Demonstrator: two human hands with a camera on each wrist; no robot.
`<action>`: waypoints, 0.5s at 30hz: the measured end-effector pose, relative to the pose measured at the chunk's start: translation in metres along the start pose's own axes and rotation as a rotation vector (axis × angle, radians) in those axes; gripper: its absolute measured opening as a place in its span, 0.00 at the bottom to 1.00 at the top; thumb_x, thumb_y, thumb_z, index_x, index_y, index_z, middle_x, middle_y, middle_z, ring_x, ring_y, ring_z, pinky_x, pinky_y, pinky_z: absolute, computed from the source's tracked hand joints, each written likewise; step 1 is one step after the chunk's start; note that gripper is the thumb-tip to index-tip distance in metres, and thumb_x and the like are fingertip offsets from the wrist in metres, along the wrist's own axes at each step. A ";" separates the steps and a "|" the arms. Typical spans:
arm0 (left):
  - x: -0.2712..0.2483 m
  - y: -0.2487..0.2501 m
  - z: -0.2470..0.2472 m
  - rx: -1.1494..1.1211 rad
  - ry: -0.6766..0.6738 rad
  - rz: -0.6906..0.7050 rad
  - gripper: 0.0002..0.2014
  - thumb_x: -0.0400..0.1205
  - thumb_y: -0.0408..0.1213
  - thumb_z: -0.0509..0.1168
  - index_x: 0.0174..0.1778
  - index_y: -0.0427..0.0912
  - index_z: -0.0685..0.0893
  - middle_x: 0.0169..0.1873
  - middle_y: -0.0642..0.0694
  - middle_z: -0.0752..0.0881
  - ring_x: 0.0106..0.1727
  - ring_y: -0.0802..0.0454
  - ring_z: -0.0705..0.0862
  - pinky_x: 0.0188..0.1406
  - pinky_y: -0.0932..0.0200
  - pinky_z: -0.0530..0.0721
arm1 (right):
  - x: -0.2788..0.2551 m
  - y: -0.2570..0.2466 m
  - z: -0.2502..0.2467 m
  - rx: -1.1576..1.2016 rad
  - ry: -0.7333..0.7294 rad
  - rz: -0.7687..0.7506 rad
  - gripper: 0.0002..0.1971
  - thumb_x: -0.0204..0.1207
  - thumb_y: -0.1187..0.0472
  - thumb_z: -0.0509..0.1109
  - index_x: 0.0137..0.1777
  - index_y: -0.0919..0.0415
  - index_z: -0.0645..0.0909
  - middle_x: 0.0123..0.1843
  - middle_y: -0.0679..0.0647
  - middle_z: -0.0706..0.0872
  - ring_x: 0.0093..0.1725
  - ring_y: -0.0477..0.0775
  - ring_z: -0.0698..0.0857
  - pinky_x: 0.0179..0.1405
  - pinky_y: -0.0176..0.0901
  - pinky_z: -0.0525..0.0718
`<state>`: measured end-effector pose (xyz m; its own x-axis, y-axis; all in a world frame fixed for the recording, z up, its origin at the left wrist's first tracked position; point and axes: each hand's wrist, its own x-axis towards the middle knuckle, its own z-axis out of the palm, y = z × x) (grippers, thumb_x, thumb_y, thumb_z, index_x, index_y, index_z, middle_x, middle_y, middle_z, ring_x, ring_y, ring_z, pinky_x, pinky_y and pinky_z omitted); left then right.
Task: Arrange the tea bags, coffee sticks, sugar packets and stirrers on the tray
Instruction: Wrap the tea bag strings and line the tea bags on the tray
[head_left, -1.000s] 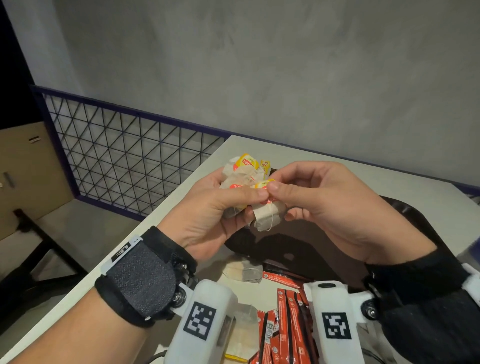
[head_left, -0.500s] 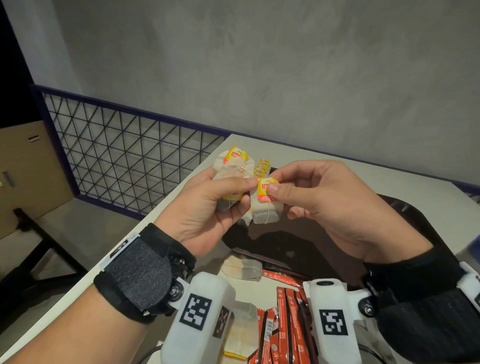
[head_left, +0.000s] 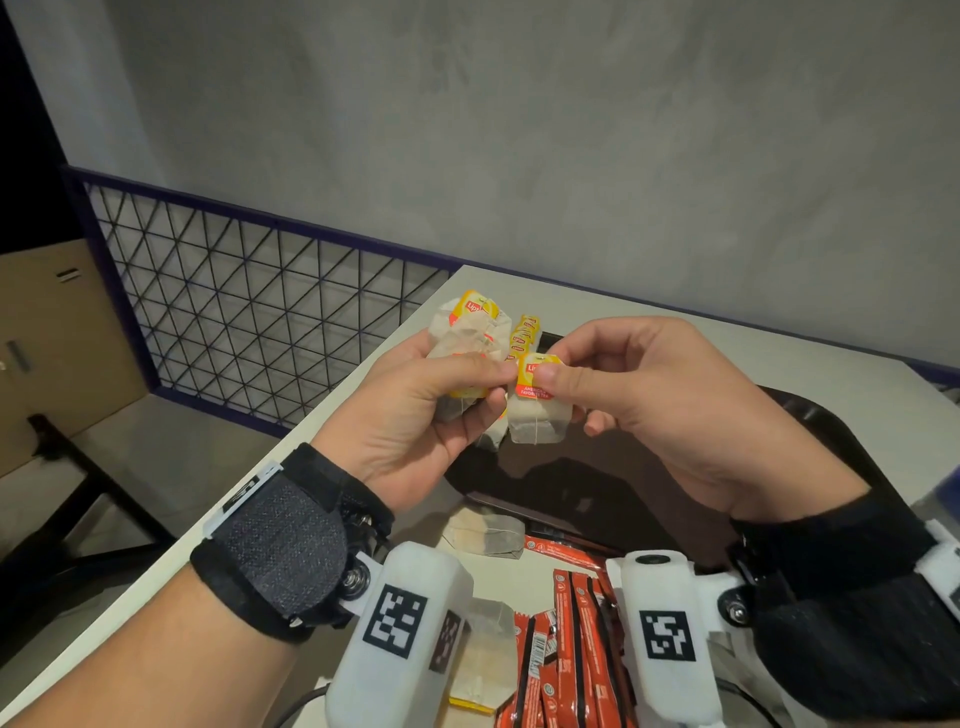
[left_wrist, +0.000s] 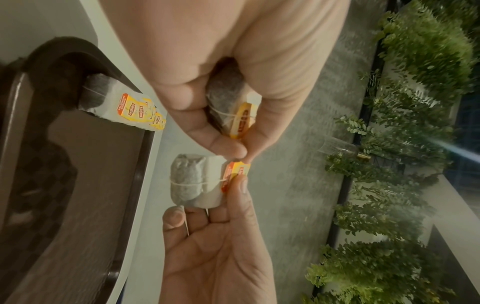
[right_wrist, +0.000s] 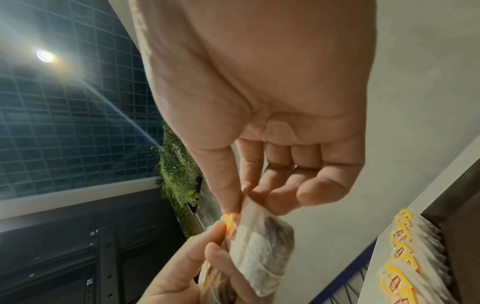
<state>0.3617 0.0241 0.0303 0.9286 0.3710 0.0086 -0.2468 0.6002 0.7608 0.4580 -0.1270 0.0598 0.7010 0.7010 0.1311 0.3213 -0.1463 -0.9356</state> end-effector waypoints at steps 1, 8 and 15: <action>0.000 0.000 0.000 0.006 -0.001 0.001 0.17 0.66 0.22 0.72 0.48 0.38 0.84 0.37 0.45 0.91 0.35 0.55 0.90 0.29 0.68 0.85 | 0.000 0.000 0.000 -0.008 0.002 0.000 0.06 0.73 0.59 0.81 0.43 0.61 0.91 0.40 0.60 0.92 0.34 0.47 0.83 0.33 0.41 0.77; 0.001 0.000 -0.001 0.025 0.012 -0.011 0.16 0.65 0.22 0.73 0.48 0.38 0.84 0.36 0.45 0.91 0.34 0.56 0.88 0.27 0.68 0.84 | 0.000 -0.001 0.001 -0.073 0.021 -0.008 0.07 0.73 0.58 0.81 0.42 0.62 0.91 0.41 0.63 0.92 0.32 0.46 0.83 0.33 0.42 0.77; 0.000 0.001 -0.002 0.028 0.032 -0.029 0.17 0.65 0.22 0.73 0.48 0.38 0.83 0.38 0.43 0.91 0.34 0.55 0.88 0.26 0.69 0.84 | -0.002 -0.001 0.000 -0.117 -0.044 -0.008 0.05 0.74 0.60 0.81 0.44 0.61 0.91 0.33 0.55 0.88 0.32 0.45 0.81 0.34 0.41 0.78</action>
<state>0.3613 0.0262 0.0300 0.9257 0.3768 -0.0343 -0.2118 0.5911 0.7783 0.4561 -0.1281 0.0607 0.6705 0.7319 0.1214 0.4008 -0.2196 -0.8894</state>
